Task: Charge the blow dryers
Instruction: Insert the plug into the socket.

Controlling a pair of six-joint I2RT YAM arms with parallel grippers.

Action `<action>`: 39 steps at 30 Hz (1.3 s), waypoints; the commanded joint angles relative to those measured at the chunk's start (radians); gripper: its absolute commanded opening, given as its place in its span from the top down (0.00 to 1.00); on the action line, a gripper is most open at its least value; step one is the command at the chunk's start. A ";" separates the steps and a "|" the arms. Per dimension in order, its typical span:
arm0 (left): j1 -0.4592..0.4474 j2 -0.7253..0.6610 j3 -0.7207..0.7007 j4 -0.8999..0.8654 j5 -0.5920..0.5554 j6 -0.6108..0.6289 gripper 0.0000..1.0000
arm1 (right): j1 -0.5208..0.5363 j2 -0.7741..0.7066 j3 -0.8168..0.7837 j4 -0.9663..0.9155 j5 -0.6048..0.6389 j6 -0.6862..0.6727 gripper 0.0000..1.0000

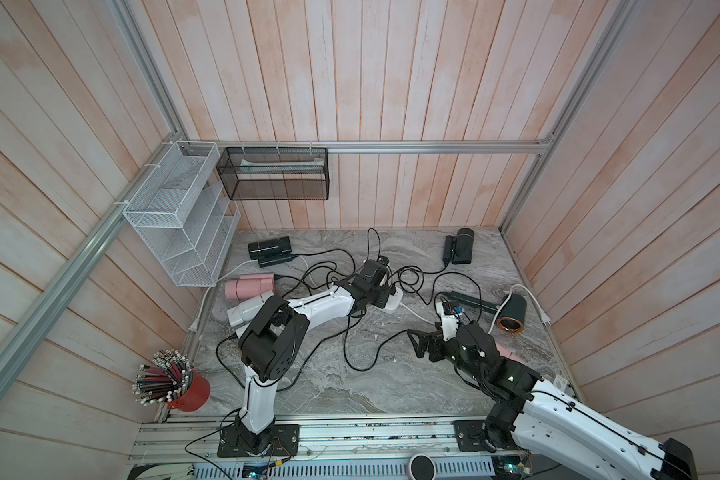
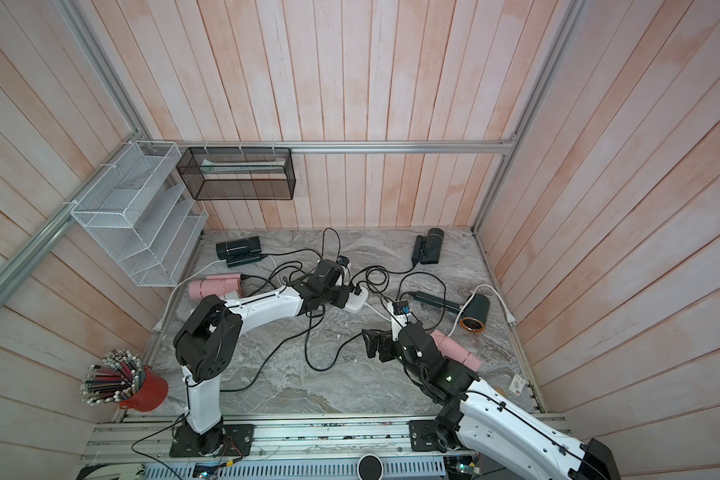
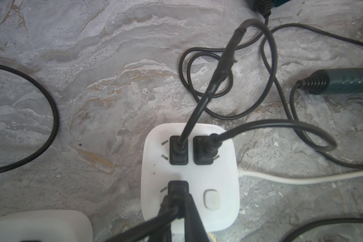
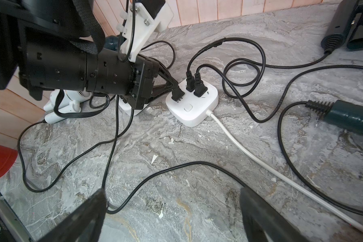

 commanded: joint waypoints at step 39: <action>-0.012 0.074 -0.062 -0.097 0.070 -0.043 0.91 | -0.004 0.004 -0.011 0.021 -0.021 0.008 0.01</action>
